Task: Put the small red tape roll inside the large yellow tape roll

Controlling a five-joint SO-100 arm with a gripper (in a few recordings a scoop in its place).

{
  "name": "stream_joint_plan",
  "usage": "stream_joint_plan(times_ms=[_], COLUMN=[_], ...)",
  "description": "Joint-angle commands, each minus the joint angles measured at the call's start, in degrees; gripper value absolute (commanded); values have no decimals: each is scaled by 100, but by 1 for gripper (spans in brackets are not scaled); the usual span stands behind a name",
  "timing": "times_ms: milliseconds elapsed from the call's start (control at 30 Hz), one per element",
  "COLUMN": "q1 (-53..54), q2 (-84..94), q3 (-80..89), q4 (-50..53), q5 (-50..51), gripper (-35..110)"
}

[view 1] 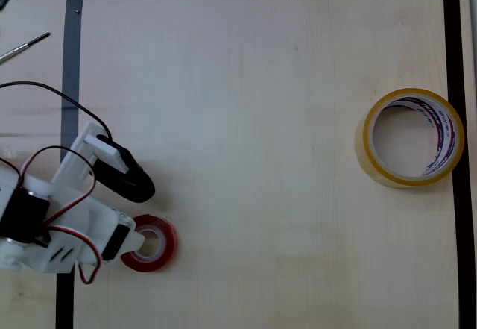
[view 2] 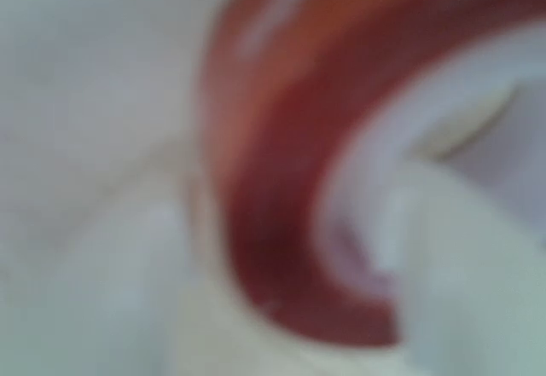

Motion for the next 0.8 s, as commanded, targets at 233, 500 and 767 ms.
stream_joint_plan(times_ms=[233,500,767], q1=[-18,-1002,-1819], q2=[-483,1380,1020], q3=[-1169,-1617,-2839], q4=[677,650,158], q5=[88,0,0], gripper=[0,0,0])
